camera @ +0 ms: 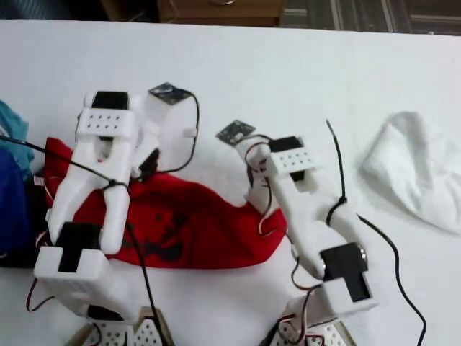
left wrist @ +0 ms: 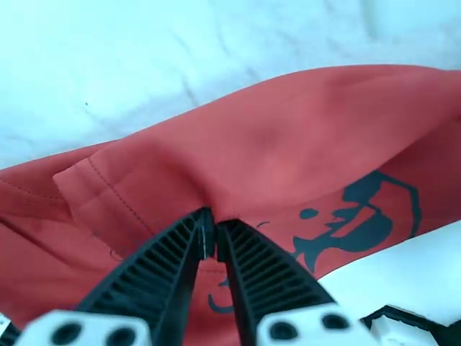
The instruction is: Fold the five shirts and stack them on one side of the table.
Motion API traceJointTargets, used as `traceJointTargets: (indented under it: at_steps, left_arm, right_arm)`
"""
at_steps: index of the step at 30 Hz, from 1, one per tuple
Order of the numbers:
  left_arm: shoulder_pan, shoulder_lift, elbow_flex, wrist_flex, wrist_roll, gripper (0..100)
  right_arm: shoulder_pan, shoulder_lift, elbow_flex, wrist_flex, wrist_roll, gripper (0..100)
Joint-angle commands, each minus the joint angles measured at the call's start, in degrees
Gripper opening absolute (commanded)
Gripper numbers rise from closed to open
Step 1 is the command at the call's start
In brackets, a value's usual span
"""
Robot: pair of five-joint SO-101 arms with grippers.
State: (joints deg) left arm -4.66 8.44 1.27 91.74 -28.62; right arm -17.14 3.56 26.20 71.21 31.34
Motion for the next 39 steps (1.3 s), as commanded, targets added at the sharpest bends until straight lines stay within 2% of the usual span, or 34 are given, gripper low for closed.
traceJointTargets:
  at_steps: [1,7,9,11,12,13,16,20,27,30,39]
  left_arm:
    - [-0.53,-0.35,-2.07,-0.97,0.0,3]
    - [-0.53,-0.35,-2.07,-1.23,0.0,3]
    - [-0.53,-0.35,-2.07,-1.14,0.0,3]
    - [-0.53,-0.35,-2.07,-1.14,0.0,3]
    - [-0.53,-0.35,-2.07,-1.14,0.0,3]
    - [-0.53,-0.35,-2.07,-1.14,0.0,3]
    - [-0.53,-0.35,-2.15,-1.05,0.0,3]
    - [-0.62,-0.97,-3.3,-0.62,0.53,2]
    - [-0.09,-0.79,-18.33,8.26,2.02,2]
    - [-0.09,-0.44,-22.73,8.62,3.16,2]
    - [-0.26,-0.79,-23.43,6.42,3.43,2]
  right_arm:
    - [-0.13,1.54,-0.7,-1.71,0.26,18.7]
    - [-0.22,4.35,-0.7,-5.05,-0.09,18.0]
    - [-0.13,4.7,-0.79,-5.76,-0.09,12.3]
    - [-0.04,4.7,-0.79,-6.2,-0.09,1.9]
    - [-0.04,4.62,-0.79,-6.2,-0.18,1.3]
    - [0.04,4.44,-0.79,-6.2,-0.18,3.6]
    - [0.57,4.35,-0.88,-6.2,-0.18,1.7]
    - [4.79,3.38,-3.25,-4.97,0.18,1.8]
    - [15.43,-6.9,-13.89,1.19,0.35,1.8]
    - [17.54,-10.15,-16.53,1.89,0.35,1.8]
    - [22.99,-9.89,-17.14,0.22,0.35,1.8]
